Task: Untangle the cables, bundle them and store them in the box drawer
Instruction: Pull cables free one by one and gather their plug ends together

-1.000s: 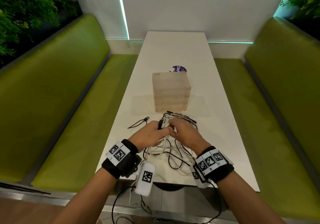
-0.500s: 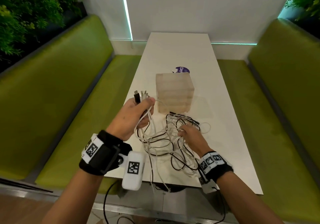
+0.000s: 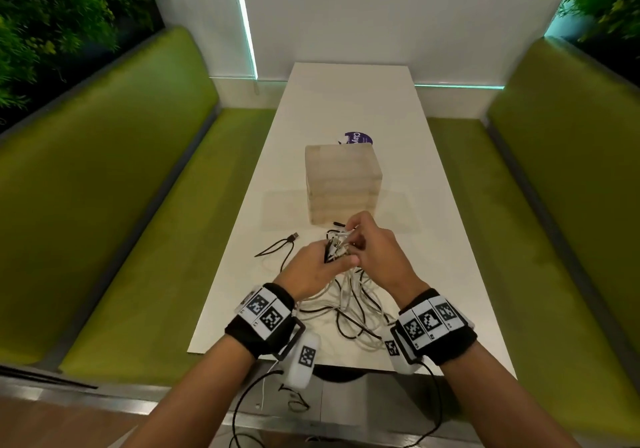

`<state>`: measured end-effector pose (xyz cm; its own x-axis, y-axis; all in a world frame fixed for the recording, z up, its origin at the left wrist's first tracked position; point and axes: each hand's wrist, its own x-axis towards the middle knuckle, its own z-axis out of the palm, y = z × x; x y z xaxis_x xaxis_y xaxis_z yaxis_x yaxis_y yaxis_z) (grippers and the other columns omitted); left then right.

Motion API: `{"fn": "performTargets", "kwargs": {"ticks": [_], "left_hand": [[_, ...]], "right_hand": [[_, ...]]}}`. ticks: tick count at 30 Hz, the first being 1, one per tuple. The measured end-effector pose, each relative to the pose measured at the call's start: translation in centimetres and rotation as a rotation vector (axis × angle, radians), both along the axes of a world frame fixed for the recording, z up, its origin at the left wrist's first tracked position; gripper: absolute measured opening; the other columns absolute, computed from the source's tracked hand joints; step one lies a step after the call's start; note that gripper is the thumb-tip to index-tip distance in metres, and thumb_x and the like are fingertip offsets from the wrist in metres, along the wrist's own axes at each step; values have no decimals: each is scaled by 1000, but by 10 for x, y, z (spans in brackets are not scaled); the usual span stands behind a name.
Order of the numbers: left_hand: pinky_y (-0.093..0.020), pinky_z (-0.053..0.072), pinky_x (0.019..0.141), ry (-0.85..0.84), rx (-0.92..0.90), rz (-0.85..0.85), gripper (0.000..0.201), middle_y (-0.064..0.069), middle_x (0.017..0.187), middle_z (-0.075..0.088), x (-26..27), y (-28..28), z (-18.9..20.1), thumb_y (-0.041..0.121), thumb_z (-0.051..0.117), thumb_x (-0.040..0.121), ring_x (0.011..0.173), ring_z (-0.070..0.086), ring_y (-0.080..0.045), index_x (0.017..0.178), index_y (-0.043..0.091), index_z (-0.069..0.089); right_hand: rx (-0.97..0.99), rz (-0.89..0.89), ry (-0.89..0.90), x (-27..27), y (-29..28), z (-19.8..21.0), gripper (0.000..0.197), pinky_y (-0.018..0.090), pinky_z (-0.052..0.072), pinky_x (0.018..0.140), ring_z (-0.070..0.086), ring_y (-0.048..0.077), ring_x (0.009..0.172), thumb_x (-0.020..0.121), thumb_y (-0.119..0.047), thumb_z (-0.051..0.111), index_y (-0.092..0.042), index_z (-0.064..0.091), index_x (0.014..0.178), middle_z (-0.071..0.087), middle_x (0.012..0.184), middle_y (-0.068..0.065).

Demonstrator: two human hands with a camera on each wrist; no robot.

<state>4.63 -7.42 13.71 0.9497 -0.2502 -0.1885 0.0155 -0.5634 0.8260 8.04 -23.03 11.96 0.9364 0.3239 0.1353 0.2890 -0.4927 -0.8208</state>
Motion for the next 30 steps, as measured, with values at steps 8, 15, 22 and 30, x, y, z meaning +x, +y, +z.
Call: {"fn": "performTargets", "kwargs": {"ticks": [8, 15, 22, 30], "left_hand": [[-16, 29, 45, -100, 66, 54, 32, 9, 55, 42, -3, 8, 10, 23, 54, 95, 44, 39, -1, 66, 23, 41], [-24, 25, 48, -133, -154, 137, 40, 10, 52, 29, -13, 10, 23, 23, 54, 95, 44, 25, -7, 62, 19, 31], [-27, 22, 46, -278, -292, 212, 40, 3, 53, 26, -10, 27, 64, 21, 52, 96, 47, 23, -15, 61, 21, 33], [-31, 17, 47, -132, -196, 137, 41, 4, 54, 24, -5, 36, 54, 22, 53, 96, 48, 20, -15, 60, 23, 33]], "right_hand": [[-229, 46, -159, 12, 0, -15, 6, 20, 34, 62, 45, 2, 67, 89, -16, 59, -17, 54, 90, 51, 81, -13], [-421, 22, -44, 27, 5, -61, 12, 33, 39, 65, 48, 22, 77, 83, -8, 55, -16, 46, 82, 52, 89, 3], [-260, -108, 172, 36, -14, -86, 18, 29, 38, 64, 52, 23, 77, 79, -3, 58, -18, 49, 77, 56, 81, 4], [327, 75, 264, 13, -6, -19, 51, 28, 51, 63, 62, 19, 78, 89, 11, 39, -23, 50, 126, 59, 122, 6]]}}
